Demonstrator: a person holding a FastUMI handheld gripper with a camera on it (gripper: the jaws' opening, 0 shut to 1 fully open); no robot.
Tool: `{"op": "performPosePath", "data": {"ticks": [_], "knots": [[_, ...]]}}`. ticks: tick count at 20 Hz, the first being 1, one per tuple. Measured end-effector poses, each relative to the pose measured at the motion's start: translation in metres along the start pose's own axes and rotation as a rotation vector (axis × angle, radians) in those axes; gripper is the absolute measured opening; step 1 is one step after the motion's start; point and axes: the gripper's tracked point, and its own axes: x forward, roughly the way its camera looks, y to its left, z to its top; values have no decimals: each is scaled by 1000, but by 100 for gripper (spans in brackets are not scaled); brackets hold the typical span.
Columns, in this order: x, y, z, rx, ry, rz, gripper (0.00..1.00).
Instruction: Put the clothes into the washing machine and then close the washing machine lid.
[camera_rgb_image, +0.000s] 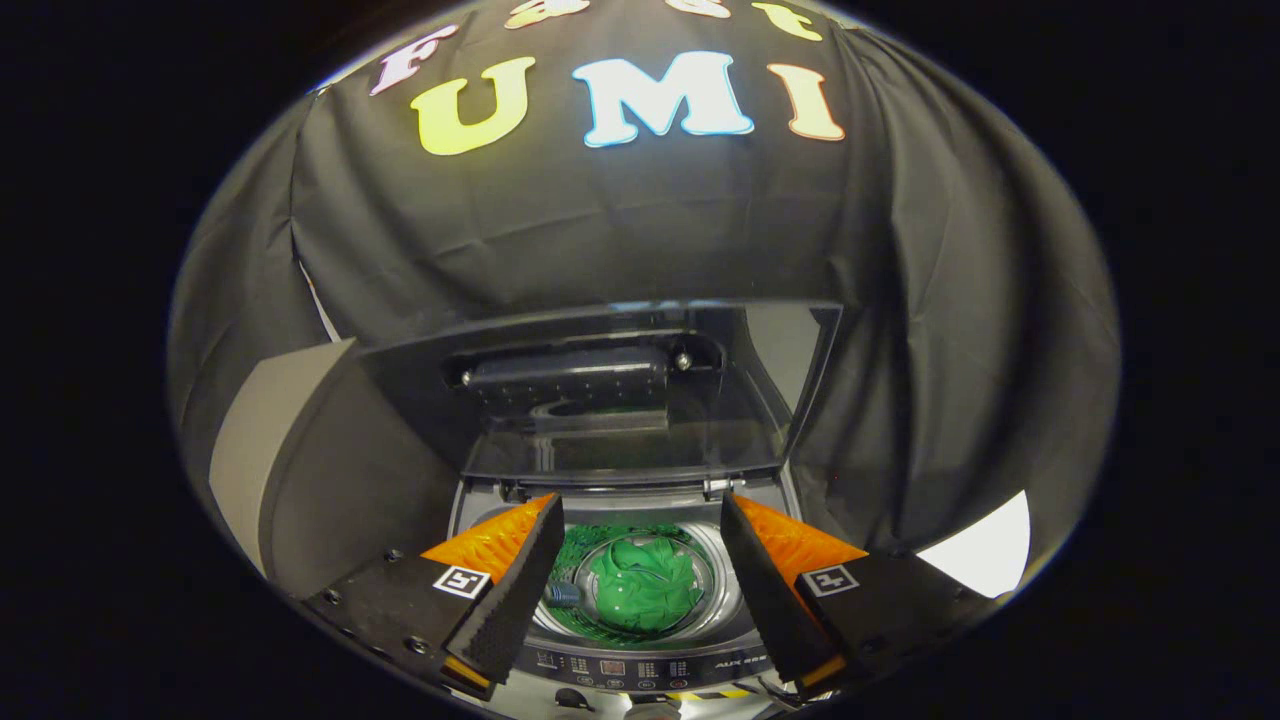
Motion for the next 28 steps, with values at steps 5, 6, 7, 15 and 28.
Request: {"op": "performPosePath", "data": {"ticks": [5, 6, 7, 15, 28], "knots": [[-19, 0, 32, -6, -55, 1, 97], [-24, 0, 42, -9, -71, 3, 97], [-28, 1, 51, -11, -88, 5, 97], [-39, 18, 106, -17, -174, 27, 97], [-23, 52, 157, -27, -239, 75, 97]]}}
